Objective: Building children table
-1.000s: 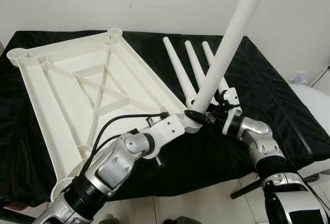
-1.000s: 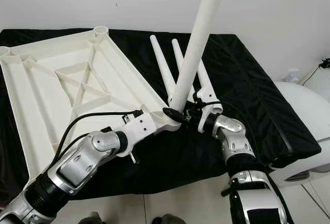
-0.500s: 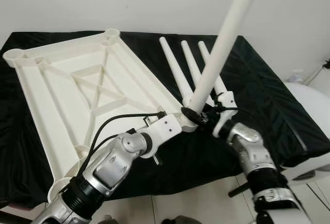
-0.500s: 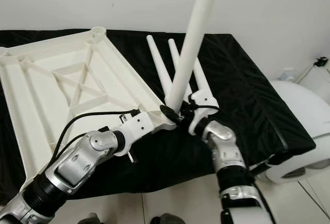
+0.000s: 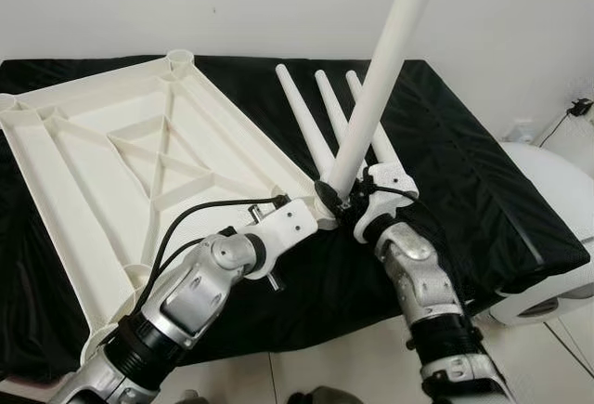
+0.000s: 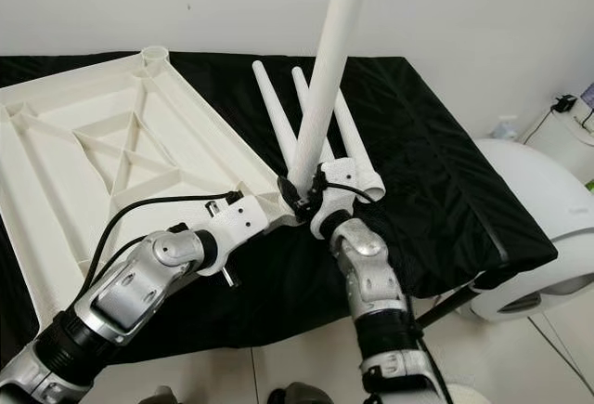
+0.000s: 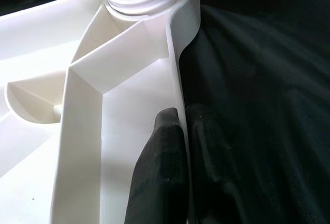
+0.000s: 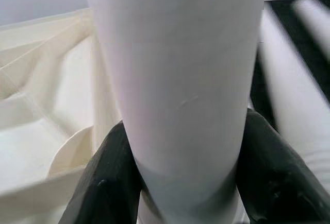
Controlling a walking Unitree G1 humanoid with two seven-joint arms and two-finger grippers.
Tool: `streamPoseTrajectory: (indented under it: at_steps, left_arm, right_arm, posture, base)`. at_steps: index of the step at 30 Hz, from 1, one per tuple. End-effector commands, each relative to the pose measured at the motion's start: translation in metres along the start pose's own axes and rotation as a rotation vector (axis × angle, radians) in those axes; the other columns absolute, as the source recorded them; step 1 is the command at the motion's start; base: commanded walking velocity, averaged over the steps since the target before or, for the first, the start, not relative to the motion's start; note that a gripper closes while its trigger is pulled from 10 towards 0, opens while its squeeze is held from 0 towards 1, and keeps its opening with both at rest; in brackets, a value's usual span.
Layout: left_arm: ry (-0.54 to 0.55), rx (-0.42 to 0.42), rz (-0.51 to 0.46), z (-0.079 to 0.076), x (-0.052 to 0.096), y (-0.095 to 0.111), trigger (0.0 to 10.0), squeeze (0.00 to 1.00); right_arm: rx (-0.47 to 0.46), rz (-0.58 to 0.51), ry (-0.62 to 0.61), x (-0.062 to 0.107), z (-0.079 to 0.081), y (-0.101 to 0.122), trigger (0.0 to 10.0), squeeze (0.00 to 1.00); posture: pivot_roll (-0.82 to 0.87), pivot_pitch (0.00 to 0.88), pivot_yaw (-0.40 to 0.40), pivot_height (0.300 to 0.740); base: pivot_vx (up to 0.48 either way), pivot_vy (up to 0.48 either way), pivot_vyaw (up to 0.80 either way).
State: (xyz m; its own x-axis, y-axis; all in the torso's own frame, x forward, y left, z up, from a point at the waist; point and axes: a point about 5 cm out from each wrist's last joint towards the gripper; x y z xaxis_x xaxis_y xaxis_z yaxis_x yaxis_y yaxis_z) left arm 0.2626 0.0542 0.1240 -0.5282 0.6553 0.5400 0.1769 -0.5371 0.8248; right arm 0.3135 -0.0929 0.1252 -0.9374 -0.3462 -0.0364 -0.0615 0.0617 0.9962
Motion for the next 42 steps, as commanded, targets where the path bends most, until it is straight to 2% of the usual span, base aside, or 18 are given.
streamPoseTrajectory:
  at_steps: [1, 3, 9, 16, 17, 20, 21, 22, 27, 33, 34, 37, 39, 42]
  left_arm:
    - [-0.181, 0.003, 0.034, -0.032, -0.010, -0.007, 10.0, 0.00]
    - [-0.182, 0.002, 0.035, -0.033, -0.010, -0.007, 10.0, 0.00]
    - [-0.184, 0.005, 0.038, -0.034, -0.009, -0.008, 10.0, 0.00]
    - [-0.183, 0.012, 0.040, -0.035, -0.009, -0.009, 10.0, 0.00]
    - [-0.182, 0.012, 0.040, -0.035, -0.009, -0.009, 10.0, 0.00]
    - [-0.182, 0.013, 0.040, -0.035, -0.009, -0.009, 10.0, 0.00]
    - [-0.181, 0.012, 0.039, -0.035, -0.009, -0.009, 10.0, 0.00]
    - [-0.181, 0.011, 0.038, -0.035, -0.010, -0.009, 10.0, 0.00]
    - [-0.182, 0.008, 0.035, -0.035, -0.011, -0.008, 10.0, 0.00]
    - [-0.185, 0.004, 0.034, -0.035, -0.011, -0.008, 10.0, 0.00]
    - [-0.186, 0.002, 0.033, -0.035, -0.012, -0.007, 10.0, 0.00]
    - [-0.187, 0.001, 0.033, -0.035, -0.012, -0.007, 10.0, 0.00]
    - [-0.187, 0.000, 0.033, -0.035, -0.012, -0.007, 10.0, 0.00]
    - [-0.186, 0.000, 0.033, -0.035, -0.012, -0.007, 10.0, 0.00]
  right_arm:
    - [0.004, -0.033, -0.115, -0.007, 0.003, 0.013, 10.0, 0.00]
    - [-0.003, -0.024, -0.192, -0.007, 0.006, 0.014, 10.0, 0.00]
    - [-0.013, -0.022, -0.172, -0.006, 0.015, 0.017, 10.0, 0.00]
    - [-0.010, -0.009, -0.176, -0.004, 0.012, 0.015, 10.0, 0.00]
    - [-0.013, -0.008, -0.173, -0.004, 0.012, 0.015, 10.0, 0.05]
    - [0.001, -0.007, -0.185, -0.003, 0.008, 0.014, 10.0, 0.05]
    - [-0.001, -0.008, -0.191, -0.002, 0.006, 0.014, 10.0, 0.76]
    - [0.006, -0.005, -0.195, -0.001, 0.003, 0.013, 10.0, 1.00]
    - [0.038, -0.002, -0.194, 0.003, -0.011, 0.008, 10.0, 1.00]
    - [0.053, 0.001, -0.177, 0.007, -0.017, 0.005, 10.0, 1.00]
    - [0.054, -0.002, -0.148, 0.009, -0.018, 0.003, 10.0, 0.00]
    - [0.048, -0.009, -0.116, 0.011, -0.019, 0.001, 10.0, 0.00]
    - [0.028, -0.036, -0.037, 0.016, -0.020, 0.000, 10.0, 0.00]
    - [0.023, -0.054, 0.013, 0.019, -0.021, 0.000, 10.0, 0.00]
  posture:
    - [0.02, 0.000, -0.091, 0.740]
    - [0.02, 0.000, -0.091, 0.740]
    - [0.03, 0.000, -0.092, 0.740]
    - [0.03, 0.001, -0.095, 0.740]
    - [0.03, 0.000, -0.097, 0.740]
    - [0.03, 0.000, -0.097, 0.740]
    - [0.03, 0.000, -0.100, 0.740]
    - [0.02, 0.000, -0.100, 0.740]
    - [0.02, 0.000, -0.100, 0.740]
    - [0.02, 0.000, -0.099, 0.740]
    - [0.01, 0.000, -0.099, 0.740]
    - [0.01, 0.000, -0.099, 0.740]
    - [0.01, 0.000, -0.100, 0.740]
    - [0.01, 0.000, -0.099, 0.740]
  base:
    - [0.000, 0.000, 0.00]
    - [0.000, 0.000, 0.00]
    - [0.000, 0.000, 0.00]
    - [0.000, 0.000, 0.00]
    - [0.000, 0.000, 0.00]
    - [0.000, 0.000, 0.00]
    - [0.000, 0.000, 0.00]
    - [0.000, 0.000, 0.00]
    - [0.000, 0.000, 0.00]
    - [0.000, 0.000, 0.00]
    - [0.000, 0.000, 0.00]
    - [0.000, 0.000, 0.00]
    - [0.000, 0.000, 0.00]
    - [0.000, 0.000, 0.00]
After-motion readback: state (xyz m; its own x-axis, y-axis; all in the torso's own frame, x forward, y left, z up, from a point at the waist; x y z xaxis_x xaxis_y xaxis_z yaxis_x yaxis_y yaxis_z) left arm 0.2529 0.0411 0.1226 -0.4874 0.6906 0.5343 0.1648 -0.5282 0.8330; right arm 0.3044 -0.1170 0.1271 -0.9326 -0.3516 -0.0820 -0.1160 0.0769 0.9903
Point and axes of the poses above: a point about 5 cm out from each wrist's last joint towards the gripper, its own x axis pointing back from the gripper into the wrist, its own y axis along the axis of the wrist's last joint, z = x × y, and after that the axes turned 9 degrees about x, right-handed
